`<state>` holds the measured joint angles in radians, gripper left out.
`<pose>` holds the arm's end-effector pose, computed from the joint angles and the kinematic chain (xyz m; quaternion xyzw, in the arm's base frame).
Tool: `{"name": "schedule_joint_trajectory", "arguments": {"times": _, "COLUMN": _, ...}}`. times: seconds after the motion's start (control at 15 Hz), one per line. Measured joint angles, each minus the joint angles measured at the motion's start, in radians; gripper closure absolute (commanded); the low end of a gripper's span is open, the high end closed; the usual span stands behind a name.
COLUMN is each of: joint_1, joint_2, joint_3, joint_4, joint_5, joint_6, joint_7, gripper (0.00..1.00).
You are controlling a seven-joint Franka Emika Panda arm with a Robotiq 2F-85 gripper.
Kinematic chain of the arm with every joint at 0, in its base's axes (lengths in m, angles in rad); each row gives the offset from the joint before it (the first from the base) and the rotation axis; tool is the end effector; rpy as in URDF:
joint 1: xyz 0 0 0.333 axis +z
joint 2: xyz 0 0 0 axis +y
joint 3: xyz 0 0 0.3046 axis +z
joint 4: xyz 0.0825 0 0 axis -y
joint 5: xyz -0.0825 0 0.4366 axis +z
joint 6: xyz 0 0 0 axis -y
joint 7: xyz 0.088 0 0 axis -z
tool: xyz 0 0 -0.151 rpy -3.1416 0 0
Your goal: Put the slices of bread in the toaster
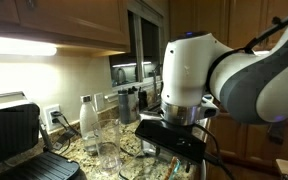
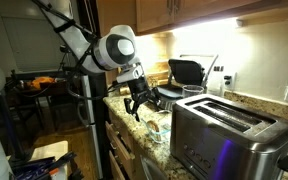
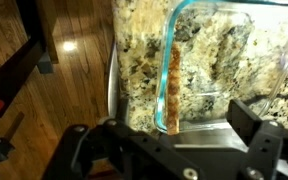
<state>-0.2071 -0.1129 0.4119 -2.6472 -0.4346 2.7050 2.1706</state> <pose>0.4647 0.0958 0.1942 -0.6949 0.7036 -0.1471 0.0208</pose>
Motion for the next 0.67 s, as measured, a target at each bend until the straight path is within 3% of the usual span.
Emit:
{"name": "schedule_joint_trajectory", "arguments": {"times": 0.33, "joint_1": -0.004, "joint_2": 0.024, "joint_3": 0.0, "joint_4": 0.001, "joint_5": 0.0, "joint_6": 0.005, "joint_7": 0.0, "gripper": 0.0}}
{"name": "schedule_joint_trajectory", "arguments": {"times": 0.6, "joint_1": -0.005, "joint_2": 0.039, "joint_3": -0.001, "joint_4": 0.005, "joint_5": 0.0, "joint_6": 0.005, "joint_7": 0.0, "gripper": 0.39}}
{"name": "schedule_joint_trajectory", "arguments": {"times": 0.67, "joint_1": -0.005, "joint_2": 0.043, "joint_3": -0.001, "joint_4": 0.007, "joint_5": 0.0, "joint_6": 0.005, "joint_7": 0.0, "gripper": 0.37}}
